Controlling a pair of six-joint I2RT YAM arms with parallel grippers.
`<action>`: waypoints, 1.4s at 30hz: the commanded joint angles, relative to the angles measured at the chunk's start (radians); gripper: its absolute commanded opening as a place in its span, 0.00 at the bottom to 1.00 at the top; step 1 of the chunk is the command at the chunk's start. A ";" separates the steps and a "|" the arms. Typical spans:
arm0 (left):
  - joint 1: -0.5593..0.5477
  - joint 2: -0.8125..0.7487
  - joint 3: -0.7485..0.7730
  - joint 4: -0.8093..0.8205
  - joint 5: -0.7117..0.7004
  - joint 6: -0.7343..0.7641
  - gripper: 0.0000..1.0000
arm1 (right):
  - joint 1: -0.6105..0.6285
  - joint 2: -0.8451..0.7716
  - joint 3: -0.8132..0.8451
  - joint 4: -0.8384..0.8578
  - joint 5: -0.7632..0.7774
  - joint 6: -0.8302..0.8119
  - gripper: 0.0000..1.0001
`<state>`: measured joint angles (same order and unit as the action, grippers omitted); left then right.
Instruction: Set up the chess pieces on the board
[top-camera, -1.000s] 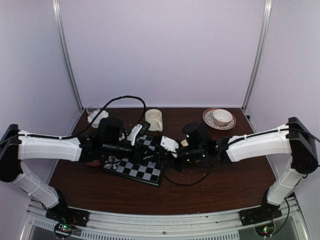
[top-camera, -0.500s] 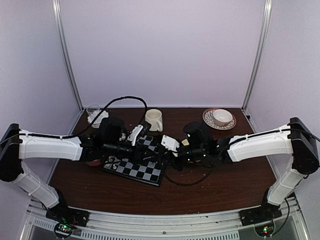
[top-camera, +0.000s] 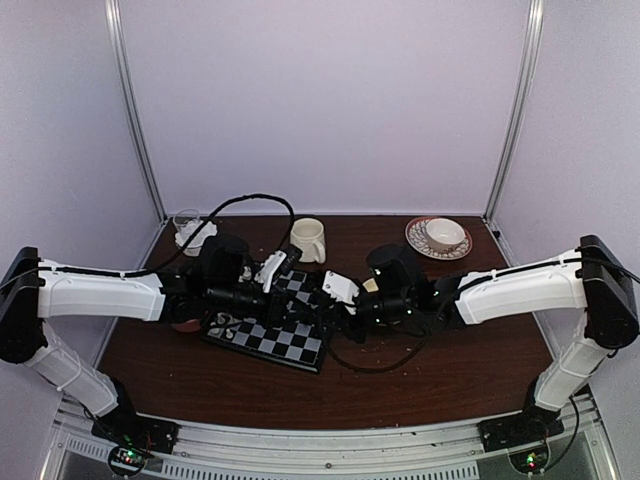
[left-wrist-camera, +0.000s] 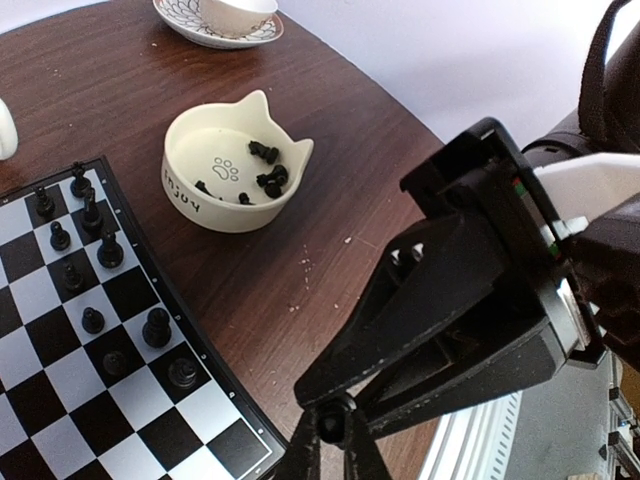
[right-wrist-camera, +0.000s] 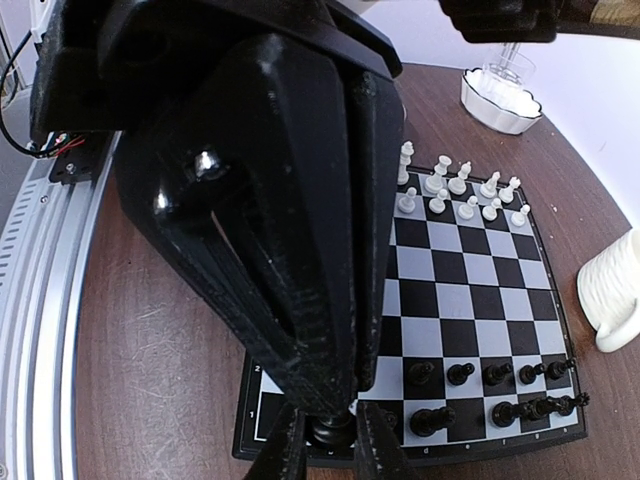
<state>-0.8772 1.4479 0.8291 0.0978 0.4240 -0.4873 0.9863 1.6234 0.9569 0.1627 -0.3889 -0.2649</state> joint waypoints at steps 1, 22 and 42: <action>-0.006 0.001 0.027 0.016 -0.002 0.022 0.05 | 0.003 -0.028 -0.014 0.031 -0.001 -0.002 0.18; -0.010 0.096 0.173 -0.334 -0.325 0.096 0.07 | -0.004 -0.195 -0.197 0.191 0.326 0.044 0.61; -0.084 0.261 0.274 -0.406 -0.540 0.149 0.09 | -0.057 -0.306 -0.327 0.340 0.599 0.165 0.67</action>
<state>-0.9489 1.6676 1.0775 -0.3397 -0.0624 -0.3649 0.9352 1.3464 0.6498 0.4686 0.1738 -0.1150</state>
